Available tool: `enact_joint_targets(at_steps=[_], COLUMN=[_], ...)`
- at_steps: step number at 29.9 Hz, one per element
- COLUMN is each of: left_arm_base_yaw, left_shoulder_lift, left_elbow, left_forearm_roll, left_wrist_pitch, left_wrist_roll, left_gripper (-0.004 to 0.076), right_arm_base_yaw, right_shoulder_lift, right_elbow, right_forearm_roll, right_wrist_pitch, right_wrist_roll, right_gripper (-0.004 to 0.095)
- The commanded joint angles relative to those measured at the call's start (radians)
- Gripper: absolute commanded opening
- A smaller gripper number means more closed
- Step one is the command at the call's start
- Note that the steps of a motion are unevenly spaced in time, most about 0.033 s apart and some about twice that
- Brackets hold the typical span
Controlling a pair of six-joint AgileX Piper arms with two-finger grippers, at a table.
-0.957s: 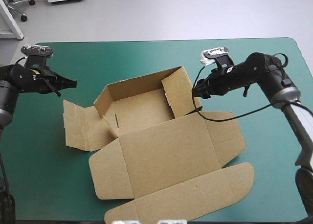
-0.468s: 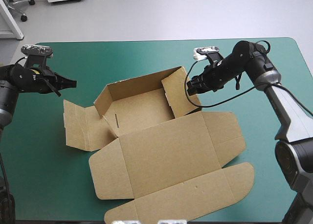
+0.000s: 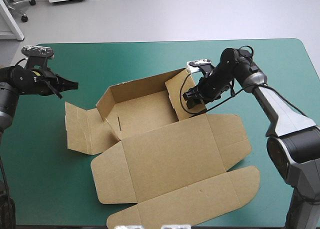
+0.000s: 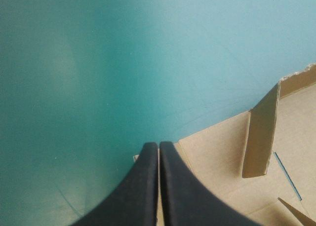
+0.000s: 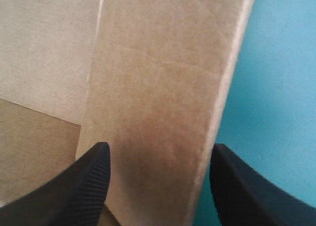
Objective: Fold the box
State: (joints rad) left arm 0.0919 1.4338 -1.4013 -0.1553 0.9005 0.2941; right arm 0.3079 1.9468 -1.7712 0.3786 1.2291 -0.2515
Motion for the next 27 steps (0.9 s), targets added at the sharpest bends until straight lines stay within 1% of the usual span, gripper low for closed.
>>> enact_joint_targets(at_steps=[1,6,11,14,15,16,19,25,27], left_arm_base_yaw=[0.001,0.001,0.001,0.001,0.001,0.001,0.001,0.001,0.001], left_shoulder_lift=[-0.033,-0.033,-0.033,-0.033,-0.033,-0.033,-0.033,-0.033,-0.033], left_elbow=[-0.035,-0.035,-0.035,-0.035,-0.035,-0.035,-0.035,-0.035,-0.035], left_forearm_roll=[-0.012,-0.011,-0.011,-0.011,-0.011,-0.011,-0.011,0.008,0.028], left_wrist_pitch=[-0.05,-0.048,-0.048,-0.048,-0.048,-0.048,-0.048,-0.044,-0.043], left_wrist_roll=[-0.01,-0.01,-0.01,-0.01,-0.01,-0.01,-0.01,-0.01,-0.018], left_gripper=[0.0,0.0,0.0,-0.0001,-0.0001,0.0,-0.0001,0.0,0.0], right_arm_base_yaw=[-0.001,-0.001,-0.001,-0.001,-0.001,-0.001,-0.001,-0.003,-0.013], right_shoulder_lift=[-0.03,-0.023,-0.023,-0.023,-0.023,-0.023,-0.023,-0.028,-0.039], right_elbow=[-0.03,-0.03,-0.03,-0.03,-0.03,-0.03,-0.03,-0.03,-0.03], right_forearm_roll=[-0.04,-0.052,-0.072,-0.072,-0.072,-0.072,-0.074,-0.164,-0.178], right_wrist_pitch=[0.012,0.01,0.003,0.003,0.006,0.011,0.018,0.018,0.018], right_wrist_roll=[0.031,0.043,0.047,0.047,0.047,0.045,0.039,0.055,0.056], right_gripper=[0.056,0.0554,0.0491,0.0364,0.0286,0.0228,-0.0015,-0.0028,-0.0028])
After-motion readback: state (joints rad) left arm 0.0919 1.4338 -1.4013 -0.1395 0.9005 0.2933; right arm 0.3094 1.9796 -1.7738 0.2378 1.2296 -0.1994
